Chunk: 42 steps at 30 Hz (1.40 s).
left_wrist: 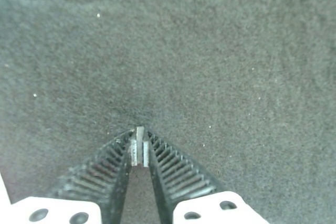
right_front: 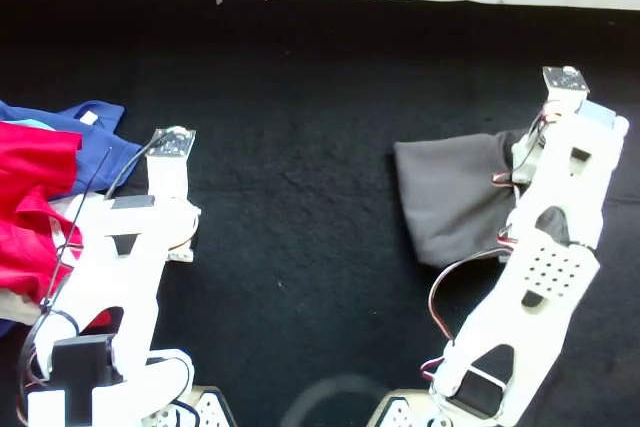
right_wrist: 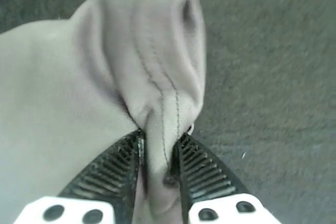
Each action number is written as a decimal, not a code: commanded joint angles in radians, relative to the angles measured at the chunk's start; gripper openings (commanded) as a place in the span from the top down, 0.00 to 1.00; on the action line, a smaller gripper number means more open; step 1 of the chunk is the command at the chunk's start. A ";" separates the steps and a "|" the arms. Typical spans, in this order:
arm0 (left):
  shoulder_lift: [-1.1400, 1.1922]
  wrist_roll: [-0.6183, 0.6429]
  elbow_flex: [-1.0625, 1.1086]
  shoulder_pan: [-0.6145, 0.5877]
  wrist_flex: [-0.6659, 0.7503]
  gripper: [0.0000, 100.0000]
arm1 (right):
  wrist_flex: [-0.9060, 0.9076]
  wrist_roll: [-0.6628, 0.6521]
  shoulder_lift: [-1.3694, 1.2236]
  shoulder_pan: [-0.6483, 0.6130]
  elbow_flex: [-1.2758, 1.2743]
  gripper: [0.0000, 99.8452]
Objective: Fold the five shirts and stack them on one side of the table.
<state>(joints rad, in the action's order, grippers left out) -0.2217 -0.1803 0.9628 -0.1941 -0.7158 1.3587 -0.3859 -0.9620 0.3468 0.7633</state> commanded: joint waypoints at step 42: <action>-0.007 0.008 0.005 0.015 0.021 0.99 | -0.542 -0.023 -0.260 0.145 0.682 0.86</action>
<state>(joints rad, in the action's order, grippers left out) -0.2217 -0.1803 0.9628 -0.1941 -0.7142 0.7741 -0.4012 -1.2398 0.4787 1.3142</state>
